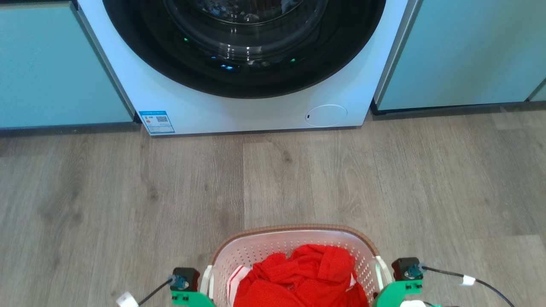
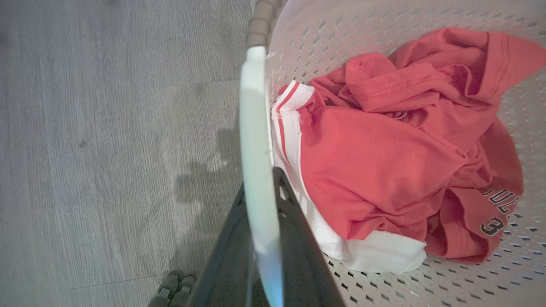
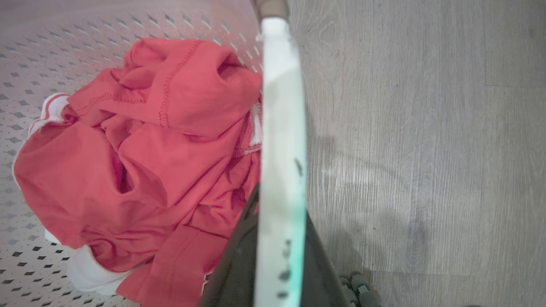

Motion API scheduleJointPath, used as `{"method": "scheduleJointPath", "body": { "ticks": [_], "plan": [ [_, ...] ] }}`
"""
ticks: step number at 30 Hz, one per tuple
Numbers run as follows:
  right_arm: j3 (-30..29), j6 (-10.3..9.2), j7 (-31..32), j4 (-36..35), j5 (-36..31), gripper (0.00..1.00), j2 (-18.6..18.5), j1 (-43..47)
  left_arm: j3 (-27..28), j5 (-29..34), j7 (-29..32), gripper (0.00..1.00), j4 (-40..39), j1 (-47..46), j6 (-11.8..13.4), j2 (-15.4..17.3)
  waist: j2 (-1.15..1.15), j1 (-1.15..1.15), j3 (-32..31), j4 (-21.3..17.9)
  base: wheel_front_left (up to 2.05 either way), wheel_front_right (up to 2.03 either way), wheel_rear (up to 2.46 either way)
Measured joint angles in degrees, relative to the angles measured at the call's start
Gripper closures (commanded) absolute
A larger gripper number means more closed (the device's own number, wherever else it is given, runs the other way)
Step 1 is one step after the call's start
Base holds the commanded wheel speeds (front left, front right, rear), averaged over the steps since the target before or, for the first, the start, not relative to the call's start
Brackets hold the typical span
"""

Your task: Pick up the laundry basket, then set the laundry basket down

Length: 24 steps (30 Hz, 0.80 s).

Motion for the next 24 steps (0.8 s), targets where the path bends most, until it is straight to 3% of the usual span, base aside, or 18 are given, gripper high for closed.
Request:
{"method": "scheduleJointPath", "body": {
  "ticks": [15, 24],
  "plan": [
    [1.66, 0.00, -1.52, 0.46, 2.52, 1.00, 0.01, -3.25, -0.01, -1.45, -0.89, 1.00, -0.08, -1.05, 0.18, 0.01, 0.00, 0.00, 3.38, 0.60, 0.00, 0.00, 0.00],
    [1.59, 0.00, -3.53, 1.48, 2.93, 1.00, 0.02, -12.38, 0.48, -1.85, -2.01, 1.00, -0.45, -10.58, 1.43, 0.01, 0.00, 0.01, 10.38, 1.13, 0.00, 0.00, 0.00]
  ]
}}
